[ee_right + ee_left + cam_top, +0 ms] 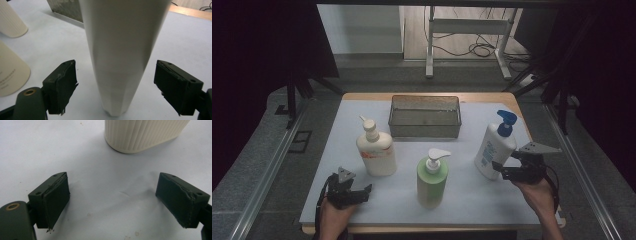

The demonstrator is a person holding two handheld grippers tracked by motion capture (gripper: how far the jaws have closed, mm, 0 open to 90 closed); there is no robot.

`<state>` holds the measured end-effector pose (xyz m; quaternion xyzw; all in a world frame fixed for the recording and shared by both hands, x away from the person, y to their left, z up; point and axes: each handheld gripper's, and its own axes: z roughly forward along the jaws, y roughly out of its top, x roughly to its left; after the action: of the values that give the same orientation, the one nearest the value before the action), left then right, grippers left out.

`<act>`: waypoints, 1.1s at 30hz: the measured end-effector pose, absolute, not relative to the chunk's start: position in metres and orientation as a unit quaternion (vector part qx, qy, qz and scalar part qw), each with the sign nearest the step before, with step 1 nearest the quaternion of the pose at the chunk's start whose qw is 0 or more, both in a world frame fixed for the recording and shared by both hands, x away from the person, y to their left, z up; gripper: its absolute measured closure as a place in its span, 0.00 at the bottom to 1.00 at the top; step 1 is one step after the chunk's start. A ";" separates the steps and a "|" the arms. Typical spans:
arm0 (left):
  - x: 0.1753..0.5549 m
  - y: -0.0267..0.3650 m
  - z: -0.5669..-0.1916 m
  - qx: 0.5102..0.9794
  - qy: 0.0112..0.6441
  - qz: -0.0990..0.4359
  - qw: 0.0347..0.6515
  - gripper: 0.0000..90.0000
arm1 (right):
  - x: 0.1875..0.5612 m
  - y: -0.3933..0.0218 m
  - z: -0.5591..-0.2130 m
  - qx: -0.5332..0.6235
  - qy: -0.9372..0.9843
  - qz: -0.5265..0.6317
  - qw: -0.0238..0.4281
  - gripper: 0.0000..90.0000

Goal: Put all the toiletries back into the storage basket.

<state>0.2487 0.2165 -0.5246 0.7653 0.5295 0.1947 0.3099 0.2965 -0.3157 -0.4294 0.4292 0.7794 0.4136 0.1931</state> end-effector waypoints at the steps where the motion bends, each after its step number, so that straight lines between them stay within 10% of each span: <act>1: 0.249 0.216 -0.525 0.765 0.530 0.195 0.310 0.13 | 0.298 -0.315 -0.429 0.429 0.779 0.415 0.193 0.21; 33: 0.249 0.217 -0.525 0.766 0.529 0.195 0.309 0.13 | 0.327 -0.293 -0.417 0.423 0.776 0.409 0.228 0.35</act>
<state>0.2487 0.2167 -0.5246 0.7658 0.5290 0.1948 0.3095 0.3271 -0.2930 -0.4166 0.4232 0.7757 0.4088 0.2284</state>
